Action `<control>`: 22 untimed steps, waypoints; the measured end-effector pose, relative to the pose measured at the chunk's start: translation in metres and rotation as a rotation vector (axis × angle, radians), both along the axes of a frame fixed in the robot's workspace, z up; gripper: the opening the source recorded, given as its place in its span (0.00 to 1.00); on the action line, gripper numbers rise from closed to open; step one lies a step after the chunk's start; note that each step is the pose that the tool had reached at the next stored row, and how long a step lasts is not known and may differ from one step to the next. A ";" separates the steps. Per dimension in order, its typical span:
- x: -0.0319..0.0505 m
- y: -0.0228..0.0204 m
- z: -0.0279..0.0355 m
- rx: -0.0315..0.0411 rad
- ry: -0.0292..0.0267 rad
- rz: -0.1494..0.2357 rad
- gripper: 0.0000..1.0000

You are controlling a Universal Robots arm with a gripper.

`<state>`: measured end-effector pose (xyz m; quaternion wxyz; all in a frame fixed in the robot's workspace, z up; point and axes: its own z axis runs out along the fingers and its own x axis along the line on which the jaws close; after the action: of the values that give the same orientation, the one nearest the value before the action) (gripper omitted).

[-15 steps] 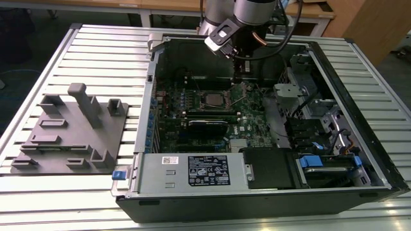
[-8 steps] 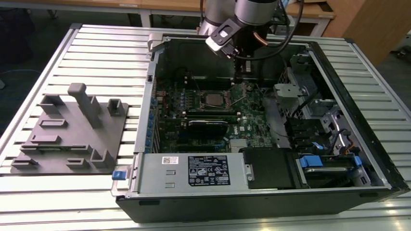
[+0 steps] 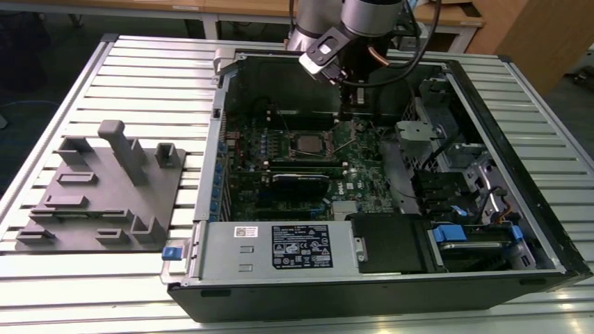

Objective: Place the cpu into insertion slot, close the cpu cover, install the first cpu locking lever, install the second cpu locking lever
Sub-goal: 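Close the cpu cover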

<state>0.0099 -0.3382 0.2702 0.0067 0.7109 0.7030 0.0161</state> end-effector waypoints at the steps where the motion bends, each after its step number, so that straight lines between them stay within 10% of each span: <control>1: 0.0002 0.0000 0.0000 0.0000 0.0000 0.000 0.10; 22: 0.0074 0.0000 -0.0004 0.0000 0.0000 0.000 0.10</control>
<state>0.0173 -0.3382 0.2698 0.0067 0.7109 0.7031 0.0161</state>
